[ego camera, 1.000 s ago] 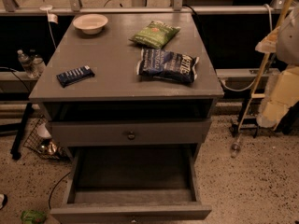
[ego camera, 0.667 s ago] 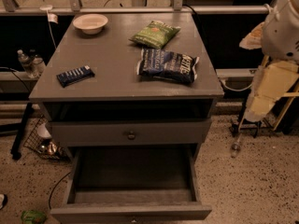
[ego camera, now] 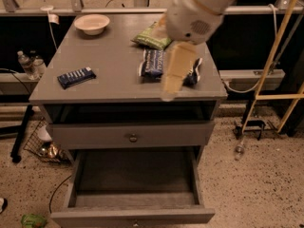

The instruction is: Place rxbar blueberry into middle drawer

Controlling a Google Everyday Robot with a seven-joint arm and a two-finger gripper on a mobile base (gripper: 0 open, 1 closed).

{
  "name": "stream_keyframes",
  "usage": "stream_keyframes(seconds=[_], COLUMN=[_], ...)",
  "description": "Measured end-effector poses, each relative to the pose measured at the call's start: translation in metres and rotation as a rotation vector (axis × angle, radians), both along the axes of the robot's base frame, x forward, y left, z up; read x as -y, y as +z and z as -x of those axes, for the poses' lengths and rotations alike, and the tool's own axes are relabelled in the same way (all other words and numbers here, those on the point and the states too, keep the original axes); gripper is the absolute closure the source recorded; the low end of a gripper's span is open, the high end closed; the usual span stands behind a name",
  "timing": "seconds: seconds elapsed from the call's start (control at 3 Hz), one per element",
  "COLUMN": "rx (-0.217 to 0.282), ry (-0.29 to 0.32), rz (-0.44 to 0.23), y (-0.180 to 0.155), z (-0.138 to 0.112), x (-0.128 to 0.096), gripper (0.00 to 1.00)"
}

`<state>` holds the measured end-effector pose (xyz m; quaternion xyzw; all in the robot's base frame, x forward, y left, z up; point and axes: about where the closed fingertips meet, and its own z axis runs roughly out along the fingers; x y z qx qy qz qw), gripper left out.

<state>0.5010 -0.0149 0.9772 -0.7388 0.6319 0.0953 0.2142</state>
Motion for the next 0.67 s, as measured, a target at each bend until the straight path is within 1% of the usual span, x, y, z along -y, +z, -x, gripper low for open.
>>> stream_keyframes(seconds=[0.33,0.67], rx=[-0.055,-0.055], ry=[-0.026,-0.026], rz=[-0.032,-0.032], y=[-0.0162,-0.0162], z=[-0.015,-0.015], x=[-0.0592,-0.0592], gripper=[0.0,0.0])
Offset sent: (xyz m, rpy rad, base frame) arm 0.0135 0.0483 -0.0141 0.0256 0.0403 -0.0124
